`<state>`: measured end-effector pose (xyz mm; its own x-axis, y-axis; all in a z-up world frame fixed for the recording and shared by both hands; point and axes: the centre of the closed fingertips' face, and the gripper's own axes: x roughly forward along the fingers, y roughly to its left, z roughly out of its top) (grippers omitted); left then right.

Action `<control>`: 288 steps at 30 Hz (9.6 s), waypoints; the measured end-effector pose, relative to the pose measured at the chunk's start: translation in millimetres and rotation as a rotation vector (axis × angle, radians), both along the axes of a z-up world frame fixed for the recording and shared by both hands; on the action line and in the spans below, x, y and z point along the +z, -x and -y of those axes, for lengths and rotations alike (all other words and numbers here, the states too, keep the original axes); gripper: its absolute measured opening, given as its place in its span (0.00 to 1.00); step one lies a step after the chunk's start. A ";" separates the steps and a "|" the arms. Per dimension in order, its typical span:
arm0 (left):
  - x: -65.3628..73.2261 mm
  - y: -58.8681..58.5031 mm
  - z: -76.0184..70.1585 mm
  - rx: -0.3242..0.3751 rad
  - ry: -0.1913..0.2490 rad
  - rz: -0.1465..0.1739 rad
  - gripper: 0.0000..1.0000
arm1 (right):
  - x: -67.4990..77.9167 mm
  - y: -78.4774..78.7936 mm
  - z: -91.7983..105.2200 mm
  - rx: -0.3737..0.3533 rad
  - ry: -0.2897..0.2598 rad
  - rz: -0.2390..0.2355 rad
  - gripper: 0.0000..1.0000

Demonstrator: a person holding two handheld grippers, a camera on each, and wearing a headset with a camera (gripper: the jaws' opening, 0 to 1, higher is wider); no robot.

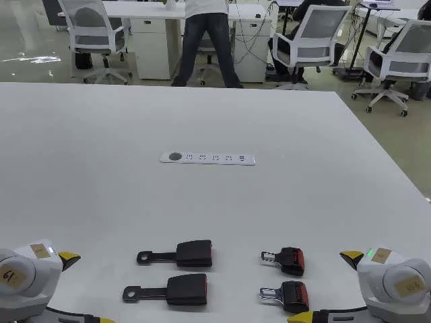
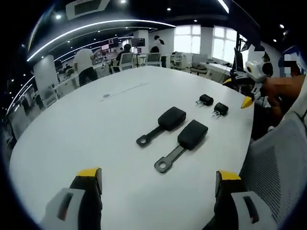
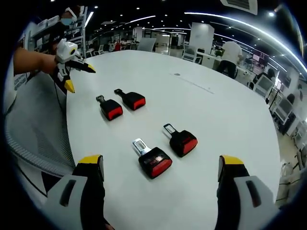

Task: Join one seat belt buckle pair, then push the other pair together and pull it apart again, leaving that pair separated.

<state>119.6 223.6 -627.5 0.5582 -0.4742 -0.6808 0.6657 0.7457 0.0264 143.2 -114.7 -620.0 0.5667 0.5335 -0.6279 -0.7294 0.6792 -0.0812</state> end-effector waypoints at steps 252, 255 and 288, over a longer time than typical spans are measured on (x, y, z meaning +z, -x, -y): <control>-66.5 -30.4 138.3 -0.766 -0.291 -0.167 0.34 | -76.4 -1.7 -105.0 0.615 0.275 -0.175 0.32; -66.5 -29.9 138.1 -0.767 -0.295 -0.168 0.34 | -76.2 -2.6 -108.5 0.614 0.264 -0.173 0.32; -66.6 -30.6 139.4 -0.803 -0.308 -0.171 0.34 | -74.3 -6.7 -127.0 0.649 0.248 -0.149 0.32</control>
<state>150.2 84.3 -694.1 0.0131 -0.4614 -0.8871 0.9996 0.0265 0.0009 149.9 12.3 -694.3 0.0820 0.5655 -0.8207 -0.9959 0.0782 -0.0456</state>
